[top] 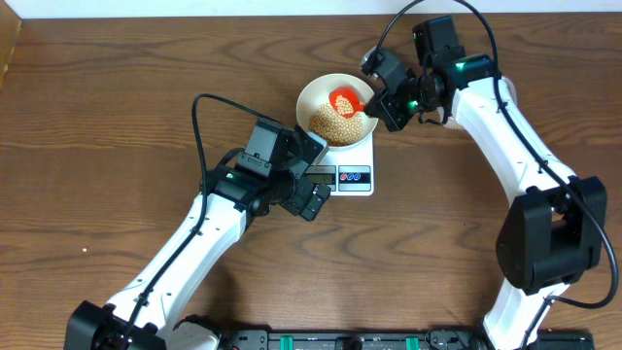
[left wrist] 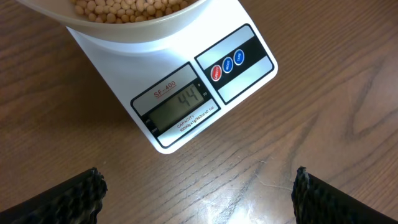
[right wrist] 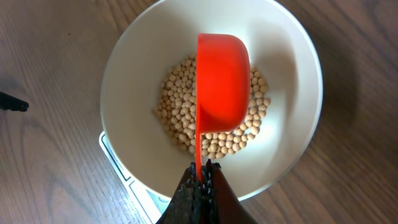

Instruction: Scoop item into bowl and weigh 50g on scale

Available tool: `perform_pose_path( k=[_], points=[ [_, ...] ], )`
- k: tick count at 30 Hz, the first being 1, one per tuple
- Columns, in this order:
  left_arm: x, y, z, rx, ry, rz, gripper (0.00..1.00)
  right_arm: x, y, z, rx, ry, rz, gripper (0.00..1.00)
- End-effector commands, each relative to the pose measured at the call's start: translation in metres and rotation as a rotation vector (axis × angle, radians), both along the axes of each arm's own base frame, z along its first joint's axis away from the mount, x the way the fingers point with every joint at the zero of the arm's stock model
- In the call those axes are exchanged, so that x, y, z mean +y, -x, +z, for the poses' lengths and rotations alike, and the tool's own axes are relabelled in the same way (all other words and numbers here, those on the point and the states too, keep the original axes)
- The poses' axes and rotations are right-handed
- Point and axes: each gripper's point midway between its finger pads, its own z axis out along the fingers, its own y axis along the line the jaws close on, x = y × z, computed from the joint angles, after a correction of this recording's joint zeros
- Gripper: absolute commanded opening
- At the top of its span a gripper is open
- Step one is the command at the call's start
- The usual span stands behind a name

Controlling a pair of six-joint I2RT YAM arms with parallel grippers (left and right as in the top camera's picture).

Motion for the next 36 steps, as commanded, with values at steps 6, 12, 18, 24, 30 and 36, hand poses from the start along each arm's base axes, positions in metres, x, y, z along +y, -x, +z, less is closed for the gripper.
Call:
perform_pose_path(
  k=[6, 12, 18, 24, 30, 36],
  points=[
    [0.0018, -0.0017, 0.0039, -0.013, 0.001, 0.008, 0.98, 0.0001, -0.0018, 0.0326, -0.085, -0.023, 0.020, 0.01],
    [0.0017, -0.0018, 0.0041, -0.014, 0.001, 0.008, 0.98, 0.0001, -0.0019, 0.0326, -0.086, -0.023, 0.020, 0.01],
    [0.0017, -0.0018, 0.0041, -0.014, 0.001, 0.008, 0.98, 0.0000, -0.0012, 0.0323, -0.111, -0.011, 0.055, 0.01],
    [0.0017, -0.0018, 0.0041, -0.014, 0.001, 0.008, 0.98, -0.0005, 0.0002, 0.0314, -0.122, -0.001, 0.079, 0.01],
    [0.0017, -0.0018, 0.0041, -0.014, 0.001, 0.008, 0.98, -0.0005, 0.0004, 0.0313, -0.131, 0.004, 0.091, 0.01],
    [0.0017, -0.0018, 0.0041, -0.014, 0.001, 0.008, 0.98, -0.0003, 0.0003, 0.0314, -0.133, 0.004, 0.093, 0.01]
  ],
)
